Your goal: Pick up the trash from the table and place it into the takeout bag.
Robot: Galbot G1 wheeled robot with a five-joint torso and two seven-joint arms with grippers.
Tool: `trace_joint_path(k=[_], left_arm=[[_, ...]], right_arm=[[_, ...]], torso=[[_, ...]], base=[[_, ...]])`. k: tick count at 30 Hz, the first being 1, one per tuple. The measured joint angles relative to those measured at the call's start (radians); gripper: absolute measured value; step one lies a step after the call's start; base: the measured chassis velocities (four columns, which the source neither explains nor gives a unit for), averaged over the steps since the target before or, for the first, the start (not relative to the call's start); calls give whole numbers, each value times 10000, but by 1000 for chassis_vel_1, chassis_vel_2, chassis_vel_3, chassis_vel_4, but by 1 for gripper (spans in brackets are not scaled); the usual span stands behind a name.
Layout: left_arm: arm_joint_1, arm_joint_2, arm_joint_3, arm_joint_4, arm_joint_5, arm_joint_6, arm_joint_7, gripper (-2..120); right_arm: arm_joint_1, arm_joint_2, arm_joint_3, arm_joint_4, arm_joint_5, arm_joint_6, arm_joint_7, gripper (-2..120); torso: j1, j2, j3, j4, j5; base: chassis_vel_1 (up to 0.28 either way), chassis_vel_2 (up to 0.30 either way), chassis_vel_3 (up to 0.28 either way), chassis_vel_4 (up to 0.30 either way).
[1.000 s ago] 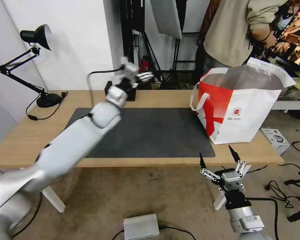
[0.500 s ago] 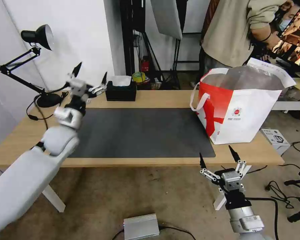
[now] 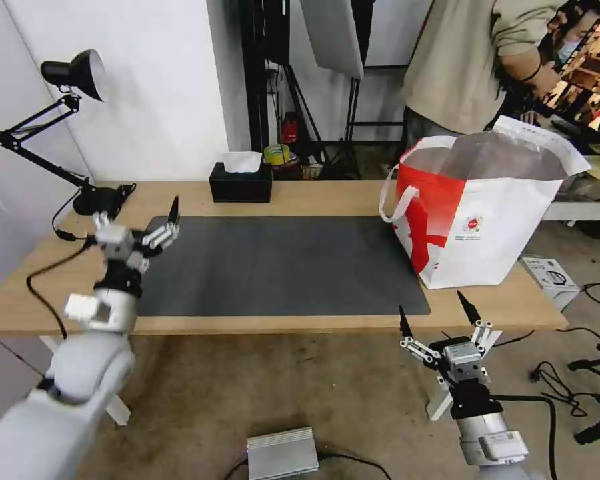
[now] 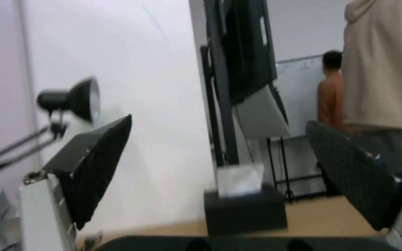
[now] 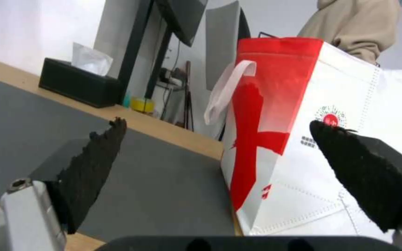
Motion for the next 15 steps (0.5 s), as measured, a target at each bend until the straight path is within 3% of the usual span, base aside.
trace_joint_path(k=[5, 15], left_arm=[[1172, -1424, -455, -406, 926, -302, 467, 100], [2277, -2647, -768, -1154, 1963, -187, 847, 100]], right_arm=[[0, 0, 0, 0, 0, -1, 0, 100], [0, 0, 0, 0, 0, 0, 0, 100]], torso=[[0, 0, 0, -2, 2], [1, 0, 0, -2, 3]], base=[[0, 0, 0, 0], [0, 0, 0, 0]])
